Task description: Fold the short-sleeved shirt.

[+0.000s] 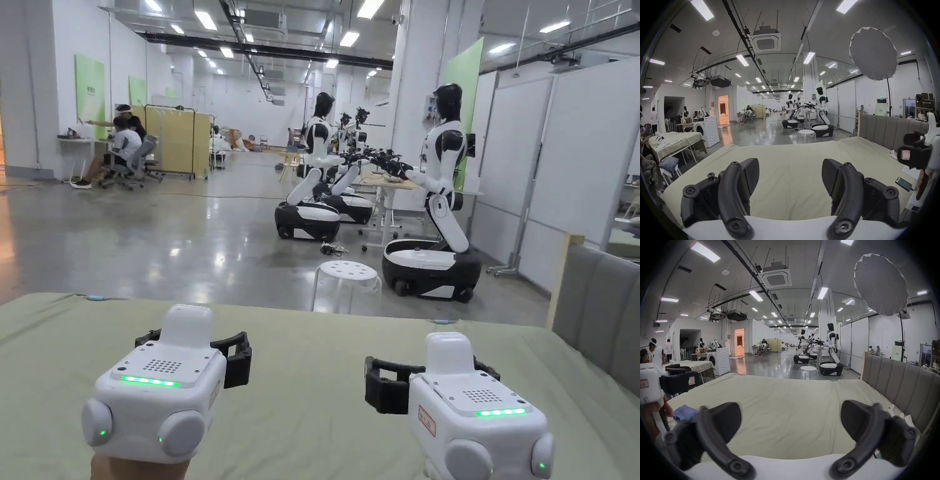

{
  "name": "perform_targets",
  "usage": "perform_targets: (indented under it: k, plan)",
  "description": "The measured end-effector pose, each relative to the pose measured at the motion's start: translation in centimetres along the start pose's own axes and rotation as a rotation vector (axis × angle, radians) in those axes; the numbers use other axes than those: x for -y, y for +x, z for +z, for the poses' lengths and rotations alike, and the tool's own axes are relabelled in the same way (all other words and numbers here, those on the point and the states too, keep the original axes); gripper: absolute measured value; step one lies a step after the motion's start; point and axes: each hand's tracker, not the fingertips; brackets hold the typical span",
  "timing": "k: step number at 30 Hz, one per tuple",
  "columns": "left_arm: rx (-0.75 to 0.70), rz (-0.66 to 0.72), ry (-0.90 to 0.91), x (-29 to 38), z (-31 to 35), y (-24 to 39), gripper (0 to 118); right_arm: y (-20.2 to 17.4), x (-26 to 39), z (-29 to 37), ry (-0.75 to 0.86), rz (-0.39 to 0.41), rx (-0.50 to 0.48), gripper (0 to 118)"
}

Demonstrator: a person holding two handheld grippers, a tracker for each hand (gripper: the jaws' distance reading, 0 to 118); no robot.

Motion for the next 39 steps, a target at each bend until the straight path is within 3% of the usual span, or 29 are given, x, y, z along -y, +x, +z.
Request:
perform_targets:
  k: [3,6,10,13,17,21,29,39]
  plan:
    - [0.006,0.008,0.0,-0.2,-0.1,0.0,79,-0.5,-0.9,0.3,0.058,0.034,-0.011,118]
    - [-0.001,0.003,0.0,-0.4,0.0,0.0,79,-1.1,-1.8,0.7,0.061,-0.003,-0.028,118]
    - [-0.012,-0.009,0.01,-0.4,0.1,-0.1,79,-1.4,-2.9,0.6,0.002,-0.014,0.016,118]
    - [-0.008,0.005,-0.016,-0.5,-0.1,-0.4,79,-1.4,-3.2,0.6,-0.021,-0.002,-0.021,118]
    - [-0.02,0.012,-0.007,-0.3,0.1,-0.5,79,-1.0,-3.5,0.8,-0.05,-0.098,-0.016,118]
    - [-0.026,0.008,-0.004,-0.3,0.3,-0.7,79,-0.5,-3.9,1.1,-0.056,-0.124,-0.012,118]
    - [-0.033,0.024,0.0,-0.3,0.4,-1.2,79,-0.9,-4.1,1.4,-0.041,-0.074,0.005,118]
    - [-0.029,0.029,-0.012,0.3,0.3,-1.3,79,-0.4,-4.3,1.6,-0.045,-0.135,-0.048,118]
